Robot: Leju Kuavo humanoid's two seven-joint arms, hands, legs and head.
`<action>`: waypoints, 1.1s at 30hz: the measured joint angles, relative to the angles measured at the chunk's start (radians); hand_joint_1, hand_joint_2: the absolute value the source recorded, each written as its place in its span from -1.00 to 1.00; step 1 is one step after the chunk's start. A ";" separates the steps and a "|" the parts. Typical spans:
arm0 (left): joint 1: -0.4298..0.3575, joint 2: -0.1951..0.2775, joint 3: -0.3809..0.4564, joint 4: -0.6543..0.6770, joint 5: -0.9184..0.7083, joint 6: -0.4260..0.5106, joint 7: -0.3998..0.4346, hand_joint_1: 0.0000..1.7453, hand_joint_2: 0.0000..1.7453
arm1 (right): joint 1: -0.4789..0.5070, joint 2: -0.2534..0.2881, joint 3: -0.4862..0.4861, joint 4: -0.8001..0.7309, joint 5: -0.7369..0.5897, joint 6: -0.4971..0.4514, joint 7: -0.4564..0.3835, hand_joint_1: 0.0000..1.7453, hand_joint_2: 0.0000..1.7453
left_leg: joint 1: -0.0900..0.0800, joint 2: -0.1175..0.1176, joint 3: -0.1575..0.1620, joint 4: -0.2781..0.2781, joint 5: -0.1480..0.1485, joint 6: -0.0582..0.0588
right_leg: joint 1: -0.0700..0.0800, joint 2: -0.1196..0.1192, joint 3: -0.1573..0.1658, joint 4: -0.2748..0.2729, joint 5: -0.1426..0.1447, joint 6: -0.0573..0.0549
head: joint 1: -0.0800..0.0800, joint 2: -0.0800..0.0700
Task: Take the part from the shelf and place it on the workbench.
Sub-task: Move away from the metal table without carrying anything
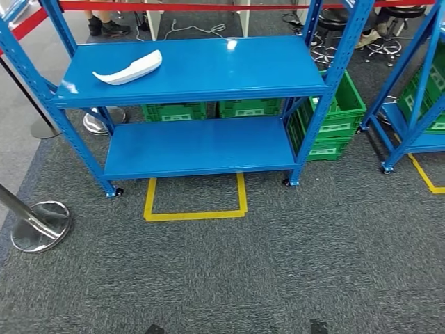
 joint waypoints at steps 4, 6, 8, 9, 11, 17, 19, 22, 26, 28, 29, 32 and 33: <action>0.002 -0.001 0.001 0.000 0.000 0.002 0.001 -1.00 -1.00 | 0.004 0.000 -0.008 0.000 -0.002 -0.001 0.003 -1.00 -1.00 | -0.003 0.050 0.002 -0.009 0.007 0.027 | 0.000 -0.094 -0.049 0.095 -0.063 0.014 | 0.011 0.000; 0.007 -0.001 0.001 0.000 0.000 0.004 0.002 -1.00 -1.00 | -0.001 0.000 -0.011 0.000 -0.002 -0.001 0.003 -1.00 -1.00 | -0.008 0.082 0.001 -0.008 0.006 0.032 | 0.001 -0.127 -0.105 0.223 -0.126 0.018 | 0.016 0.000; 0.008 -0.001 0.002 0.000 0.000 0.006 0.002 -1.00 -1.00 | 0.002 0.000 -0.013 0.000 -0.003 -0.001 0.003 -1.00 -1.00 | -0.011 0.110 0.002 -0.008 0.004 0.033 | 0.001 -0.135 -0.116 0.265 -0.132 0.019 | 0.016 0.000; 0.007 -0.001 0.002 0.000 0.000 0.006 0.002 -1.00 -1.00 | 0.003 0.000 -0.015 0.000 -0.003 -0.001 0.003 -1.00 -1.00 | -0.011 0.122 0.004 -0.008 0.003 0.031 | 0.002 -0.140 -0.093 0.229 -0.110 0.018 | 0.016 0.000; 0.006 -0.001 0.002 0.000 0.001 0.006 0.002 -1.00 -1.00 | 0.003 0.000 -0.017 0.000 -0.003 -0.002 0.004 -1.00 -1.00 | -0.014 0.144 0.009 -0.007 -0.001 0.025 | 0.007 -0.175 -0.017 0.099 -0.057 0.012 | 0.016 0.000; 0.003 -0.004 0.003 0.000 0.004 0.011 0.002 -1.00 -1.00 | 0.000 0.000 -0.020 0.000 -0.003 -0.002 0.002 -1.00 -1.00 | -0.015 0.166 0.019 -0.001 -0.016 -0.009 | 0.013 -0.168 0.029 0.001 -0.024 -0.026 | 0.012 0.000; 0.003 -0.005 0.004 0.000 0.004 0.011 0.002 -1.00 -1.00 | -0.002 0.001 -0.020 0.000 -0.006 -0.001 0.002 -1.00 -1.00 | -0.011 0.115 -0.010 0.065 -0.061 -0.021 | 0.007 -0.146 0.029 -0.004 -0.018 -0.035 | 0.009 0.000; 0.007 -0.005 0.004 0.000 0.003 0.011 0.001 -1.00 -1.00 | -0.003 0.005 -0.024 0.000 -0.016 -0.001 0.003 -1.00 -1.00 | -0.010 0.082 -0.096 0.234 -0.130 -0.027 | 0.006 -0.107 0.025 -0.004 -0.014 -0.041 | 0.006 0.000; 0.006 -0.005 0.004 0.000 0.001 0.011 0.001 -1.00 -1.00 | -0.001 0.005 -0.036 0.000 -0.021 -0.001 0.005 -1.00 -1.00 | -0.005 0.044 -0.049 0.115 -0.028 -0.024 | 0.004 -0.048 0.023 -0.003 -0.009 -0.033 | 0.006 0.000; 0.004 -0.006 0.004 0.000 0.000 0.011 0.001 -1.00 -1.00 | -0.004 0.005 -0.038 0.000 -0.016 0.000 0.004 -1.00 -1.00 | 0.002 -0.002 -0.004 0.014 0.003 -0.018 | 0.004 -0.024 0.016 0.000 -0.006 -0.022 | 0.005 0.000; 0.003 -0.007 0.004 0.000 0.000 0.011 0.001 -1.00 -1.00 | -0.004 0.005 -0.039 0.000 -0.010 0.000 0.004 -1.00 -1.00 | 0.003 -0.016 0.004 -0.007 0.002 -0.013 | 0.003 -0.015 0.012 -0.002 -0.004 -0.015 | 0.004 0.000; 0.000 -0.008 0.005 0.000 0.000 0.011 0.001 -1.00 -1.00 | 0.005 0.005 -0.040 0.000 0.008 -0.009 0.005 -1.00 -1.00 | 0.001 0.002 0.006 -0.016 0.007 0.008 | 0.000 -0.023 0.001 -0.003 -0.003 0.005 | 0.003 0.000; 0.000 -0.009 0.005 0.000 0.000 0.011 0.001 -1.00 -1.00 | 0.005 0.005 -0.040 0.000 0.013 -0.015 0.007 -1.00 -1.00 | 0.002 0.010 0.006 -0.018 0.010 0.015 | 0.002 -0.049 -0.010 0.019 -0.018 0.009 | 0.008 0.000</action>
